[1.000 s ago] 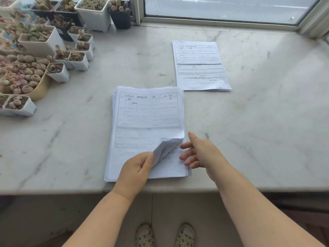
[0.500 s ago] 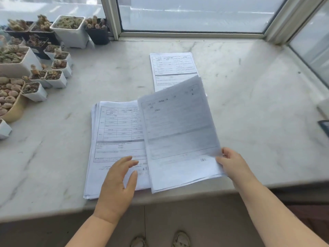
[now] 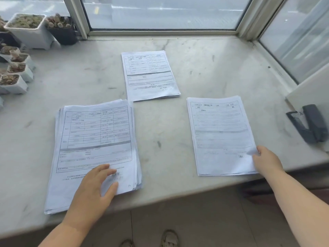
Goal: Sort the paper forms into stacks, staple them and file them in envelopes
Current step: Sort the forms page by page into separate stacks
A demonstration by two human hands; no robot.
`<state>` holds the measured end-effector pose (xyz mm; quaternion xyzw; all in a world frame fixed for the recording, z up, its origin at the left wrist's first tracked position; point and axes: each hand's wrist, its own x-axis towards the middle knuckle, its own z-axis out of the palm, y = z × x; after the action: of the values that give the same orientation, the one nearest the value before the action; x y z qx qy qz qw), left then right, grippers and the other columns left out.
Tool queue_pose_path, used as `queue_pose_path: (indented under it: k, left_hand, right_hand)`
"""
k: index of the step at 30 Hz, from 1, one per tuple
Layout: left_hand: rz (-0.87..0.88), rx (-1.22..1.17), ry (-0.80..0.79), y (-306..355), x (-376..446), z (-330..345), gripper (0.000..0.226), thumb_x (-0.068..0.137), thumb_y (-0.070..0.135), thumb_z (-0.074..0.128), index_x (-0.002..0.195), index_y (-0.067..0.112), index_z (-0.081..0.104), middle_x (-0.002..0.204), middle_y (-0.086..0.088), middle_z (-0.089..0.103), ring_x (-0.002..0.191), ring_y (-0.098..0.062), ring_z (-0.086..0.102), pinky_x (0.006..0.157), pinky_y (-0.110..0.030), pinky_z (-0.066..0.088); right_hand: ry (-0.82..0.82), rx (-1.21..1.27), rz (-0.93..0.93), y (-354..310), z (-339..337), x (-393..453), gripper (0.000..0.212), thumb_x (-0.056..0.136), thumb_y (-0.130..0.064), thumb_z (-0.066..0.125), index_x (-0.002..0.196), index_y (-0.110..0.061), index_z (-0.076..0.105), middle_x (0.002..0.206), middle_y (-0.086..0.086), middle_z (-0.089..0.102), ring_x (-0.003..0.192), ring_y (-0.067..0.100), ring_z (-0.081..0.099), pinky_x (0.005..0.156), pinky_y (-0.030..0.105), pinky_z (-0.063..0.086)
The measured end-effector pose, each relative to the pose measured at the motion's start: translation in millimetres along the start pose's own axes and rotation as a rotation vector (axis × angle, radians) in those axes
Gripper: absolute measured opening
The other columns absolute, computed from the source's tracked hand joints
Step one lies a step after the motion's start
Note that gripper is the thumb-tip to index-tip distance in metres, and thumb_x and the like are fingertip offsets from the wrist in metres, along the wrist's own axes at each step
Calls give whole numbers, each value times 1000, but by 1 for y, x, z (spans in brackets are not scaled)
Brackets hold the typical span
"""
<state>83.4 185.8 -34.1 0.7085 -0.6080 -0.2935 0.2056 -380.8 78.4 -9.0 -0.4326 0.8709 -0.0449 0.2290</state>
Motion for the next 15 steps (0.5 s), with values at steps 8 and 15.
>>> queue_pose_path:
  k: [8,15]
  left_hand:
    - [4,-7,-9,3,0,-2,30,81,16,75,103,32,63,126,9,53,122,-15,48,105,-27,30]
    - [8,19,-25,6,0,-3,27,81,19,75,107,23,68,128,11,47,126,-15,44,104,-21,25]
  right_hand:
    - [25,-78,7,4,-5,5,31,93,-5,40,117,-13,57,117,22,60,93,34,49,81,39,37]
    - [273,-139,-6,-13,0,-11,50,89,-11,55,138,-6,45,132,26,47,116,45,49,100,51,37]
